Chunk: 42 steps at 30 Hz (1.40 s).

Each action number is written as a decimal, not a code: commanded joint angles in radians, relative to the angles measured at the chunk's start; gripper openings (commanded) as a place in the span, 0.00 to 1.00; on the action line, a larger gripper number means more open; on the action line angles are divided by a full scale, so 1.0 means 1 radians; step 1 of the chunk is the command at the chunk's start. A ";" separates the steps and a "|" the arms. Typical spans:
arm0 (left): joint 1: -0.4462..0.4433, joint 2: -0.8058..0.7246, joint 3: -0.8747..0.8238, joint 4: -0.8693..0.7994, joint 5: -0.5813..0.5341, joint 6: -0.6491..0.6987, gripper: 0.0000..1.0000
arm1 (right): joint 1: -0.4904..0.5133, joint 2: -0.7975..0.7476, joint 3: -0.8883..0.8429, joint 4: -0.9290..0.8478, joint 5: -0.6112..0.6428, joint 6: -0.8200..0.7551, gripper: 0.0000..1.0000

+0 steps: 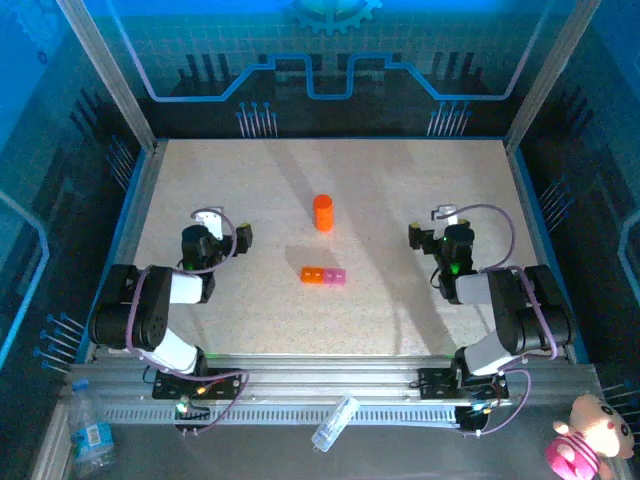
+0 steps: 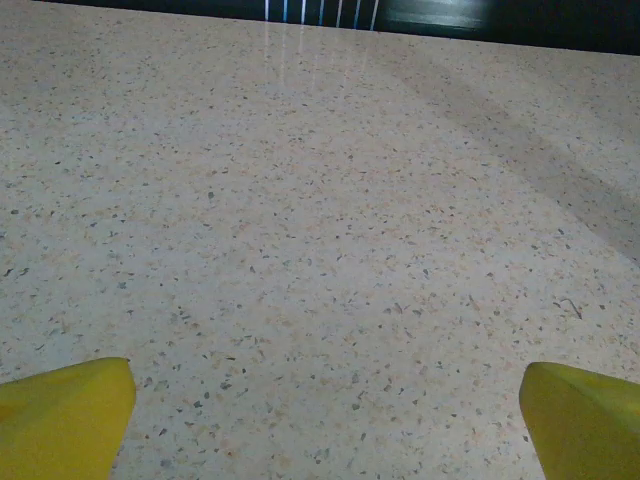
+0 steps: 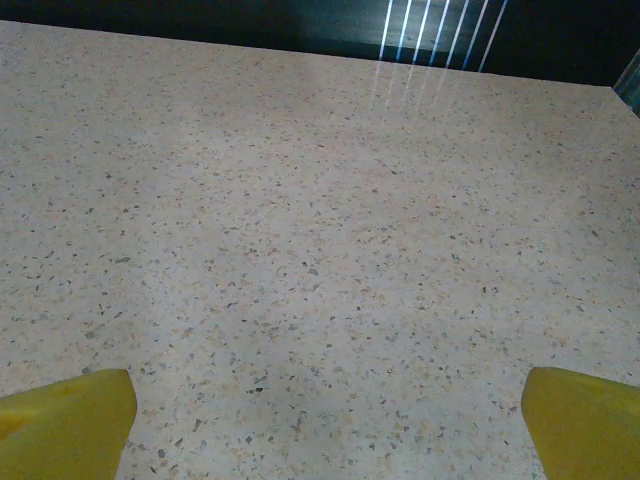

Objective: Sort the pills into containers

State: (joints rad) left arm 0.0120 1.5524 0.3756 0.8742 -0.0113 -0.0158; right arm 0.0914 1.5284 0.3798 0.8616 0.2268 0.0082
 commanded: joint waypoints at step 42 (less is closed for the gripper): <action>-0.009 -0.209 0.088 -0.259 -0.153 -0.022 0.99 | -0.156 -0.391 0.171 -0.461 -0.216 0.428 1.00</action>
State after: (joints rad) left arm 0.0109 1.3964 0.4057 0.7269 -0.1036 -0.0265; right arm -0.0082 1.1782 0.5056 0.5114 0.1158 0.2348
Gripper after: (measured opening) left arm 0.990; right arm 0.997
